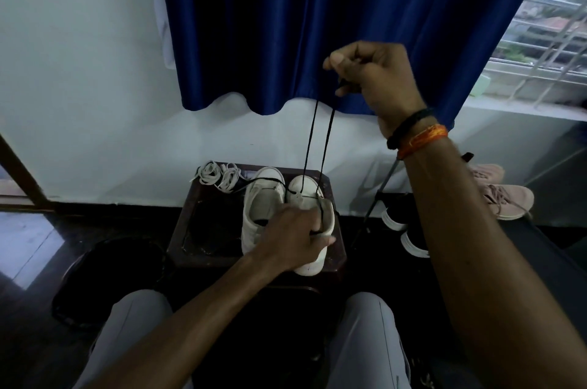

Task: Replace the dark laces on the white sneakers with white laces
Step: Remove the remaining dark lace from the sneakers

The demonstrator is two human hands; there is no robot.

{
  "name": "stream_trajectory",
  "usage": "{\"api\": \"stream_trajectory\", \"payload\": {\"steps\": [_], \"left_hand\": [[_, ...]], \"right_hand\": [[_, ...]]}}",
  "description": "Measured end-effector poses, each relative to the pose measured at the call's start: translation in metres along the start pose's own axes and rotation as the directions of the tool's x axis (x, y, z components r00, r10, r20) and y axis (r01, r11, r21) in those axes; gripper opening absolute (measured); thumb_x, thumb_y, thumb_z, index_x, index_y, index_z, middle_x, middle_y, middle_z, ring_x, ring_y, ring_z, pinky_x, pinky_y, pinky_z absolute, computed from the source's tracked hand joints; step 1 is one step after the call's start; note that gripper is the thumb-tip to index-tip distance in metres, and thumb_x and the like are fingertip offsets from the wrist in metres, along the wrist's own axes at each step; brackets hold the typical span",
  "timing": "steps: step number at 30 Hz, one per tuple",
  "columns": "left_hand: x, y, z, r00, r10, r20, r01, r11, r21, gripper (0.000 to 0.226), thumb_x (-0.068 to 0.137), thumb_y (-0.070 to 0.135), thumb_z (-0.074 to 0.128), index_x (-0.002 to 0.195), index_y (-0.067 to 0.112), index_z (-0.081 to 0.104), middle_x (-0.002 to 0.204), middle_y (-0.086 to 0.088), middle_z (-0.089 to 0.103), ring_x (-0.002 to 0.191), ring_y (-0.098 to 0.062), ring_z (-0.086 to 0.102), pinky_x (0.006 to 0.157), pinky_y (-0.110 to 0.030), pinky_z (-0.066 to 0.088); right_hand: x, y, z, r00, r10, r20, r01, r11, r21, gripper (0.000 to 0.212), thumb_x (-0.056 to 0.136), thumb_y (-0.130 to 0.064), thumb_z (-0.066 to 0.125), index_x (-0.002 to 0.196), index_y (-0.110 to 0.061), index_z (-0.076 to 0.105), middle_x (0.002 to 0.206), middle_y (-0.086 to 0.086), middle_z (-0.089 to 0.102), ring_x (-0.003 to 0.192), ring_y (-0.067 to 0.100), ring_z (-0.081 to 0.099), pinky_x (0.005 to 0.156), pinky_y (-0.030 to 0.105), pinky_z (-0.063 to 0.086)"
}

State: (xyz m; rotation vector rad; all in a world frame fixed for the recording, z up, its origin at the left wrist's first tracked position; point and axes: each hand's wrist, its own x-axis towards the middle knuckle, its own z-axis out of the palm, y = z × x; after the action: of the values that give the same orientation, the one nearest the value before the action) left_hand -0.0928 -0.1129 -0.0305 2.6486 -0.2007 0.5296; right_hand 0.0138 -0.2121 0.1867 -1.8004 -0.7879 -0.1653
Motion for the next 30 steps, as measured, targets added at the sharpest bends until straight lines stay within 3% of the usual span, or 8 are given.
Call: {"api": "stream_trajectory", "payload": {"steps": [3, 7, 12, 16, 20, 23, 26, 30], "left_hand": [[0.020, -0.001, -0.024, 0.909, -0.138, -0.393, 0.096, 0.987, -0.125, 0.042, 0.083, 0.056, 0.068, 0.095, 0.017, 0.057, 0.086, 0.002, 0.061, 0.079, -0.020, 0.060, 0.066, -0.034, 0.049], [0.071, -0.010, -0.061, 0.939, -0.331, -0.096, 0.257, 0.859, -0.442, 0.061, 0.083, 0.059, 0.072, 0.124, 0.018, 0.056, 0.096, 0.003, 0.064, 0.087, -0.008, 0.061, 0.071, -0.021, 0.046], [0.104, -0.018, -0.083, 0.963, -0.259, 0.078, 0.265, 0.845, -0.465, 0.038, 0.104, 0.039, 0.049, 0.091, 0.012, 0.073, 0.075, 0.002, 0.067, 0.065, -0.011, 0.062, 0.065, -0.027, 0.047], [0.113, -0.029, -0.097, 0.958, -0.278, 0.073, 0.270, 0.783, -0.560, 0.036, 0.106, 0.024, 0.050, 0.085, 0.003, 0.070, 0.067, -0.003, 0.063, 0.051, -0.006, 0.056, 0.050, -0.024, 0.046], [0.116, -0.032, -0.103, 0.961, -0.275, 0.042, 0.245, 0.764, -0.598, 0.031, 0.106, 0.015, 0.051, 0.089, -0.002, 0.070, 0.067, -0.005, 0.062, 0.055, -0.011, 0.057, 0.049, -0.023, 0.047], [0.121, -0.025, -0.106, 0.964, -0.260, 0.052, 0.235, 0.749, -0.620, 0.030, 0.105, 0.013, 0.050, 0.091, -0.005, 0.070, 0.069, -0.008, 0.062, 0.057, -0.013, 0.058, 0.051, -0.025, 0.048], [0.125, -0.012, -0.112, 0.972, -0.234, 0.018, 0.188, 0.729, -0.658, 0.028, 0.105, 0.011, 0.050, 0.092, -0.004, 0.069, 0.069, -0.004, 0.062, 0.055, -0.008, 0.057, 0.051, -0.023, 0.049], [0.131, -0.009, -0.127, 0.962, -0.258, -0.085, 0.105, 0.641, -0.760, 0.028, 0.106, 0.011, 0.048, 0.092, -0.002, 0.069, 0.068, -0.004, 0.061, 0.056, -0.010, 0.057, 0.051, -0.025, 0.049]], "right_hand": [[-0.007, 0.005, 0.005, 0.998, 0.040, 0.055, -0.039, 0.999, -0.018, 0.014, 0.098, -0.014, 0.063, 0.089, -0.011, 0.073, 0.099, 0.009, 0.074, 0.076, 0.011, 0.062, 0.069, 0.026, 0.055], [-0.012, 0.000, 0.012, 0.990, 0.030, 0.139, -0.028, 0.999, -0.017, 0.013, 0.097, -0.016, 0.064, 0.090, -0.013, 0.075, 0.100, 0.011, 0.074, 0.080, 0.015, 0.064, 0.069, 0.024, 0.055], [-0.012, 0.002, 0.016, 0.999, 0.019, 0.045, -0.024, 0.992, 0.122, 0.015, 0.098, -0.018, 0.064, 0.096, -0.007, 0.074, 0.100, 0.013, 0.073, 0.076, 0.009, 0.065, 0.070, 0.021, 0.055], [-0.020, 0.053, 0.016, 0.945, 0.266, -0.188, -0.229, 0.953, 0.196, 0.021, 0.099, -0.005, 0.052, 0.099, -0.011, 0.072, 0.094, 0.008, 0.068, 0.074, 0.011, 0.061, 0.072, 0.026, 0.056], [-0.045, 0.113, 0.040, 0.822, 0.566, 0.060, -0.558, 0.822, -0.111, 0.020, 0.090, -0.004, 0.062, 0.106, -0.011, 0.073, 0.097, 0.007, 0.074, 0.073, 0.013, 0.064, 0.072, 0.027, 0.058], [-0.061, 0.129, 0.067, 0.810, 0.571, 0.137, -0.522, 0.807, -0.276, 0.016, 0.080, -0.031, 0.083, 0.092, -0.024, 0.075, 0.076, -0.004, 0.072, 0.062, 0.006, 0.062, 0.052, 0.013, 0.046], [-0.064, 0.147, 0.086, 0.867, 0.497, 0.039, -0.445, 0.808, -0.386, 0.021, 0.077, -0.040, 0.083, 0.067, -0.034, 0.066, 0.068, -0.004, 0.069, 0.066, 0.011, 0.063, 0.060, 0.021, 0.045], [-0.065, 0.162, 0.087, 0.890, 0.455, -0.024, -0.417, 0.792, -0.445, 0.024, 0.088, -0.035, 0.074, 0.067, -0.024, 0.071, 0.066, 0.002, 0.061, 0.068, 0.021, 0.055, 0.067, 0.028, 0.040]]}}
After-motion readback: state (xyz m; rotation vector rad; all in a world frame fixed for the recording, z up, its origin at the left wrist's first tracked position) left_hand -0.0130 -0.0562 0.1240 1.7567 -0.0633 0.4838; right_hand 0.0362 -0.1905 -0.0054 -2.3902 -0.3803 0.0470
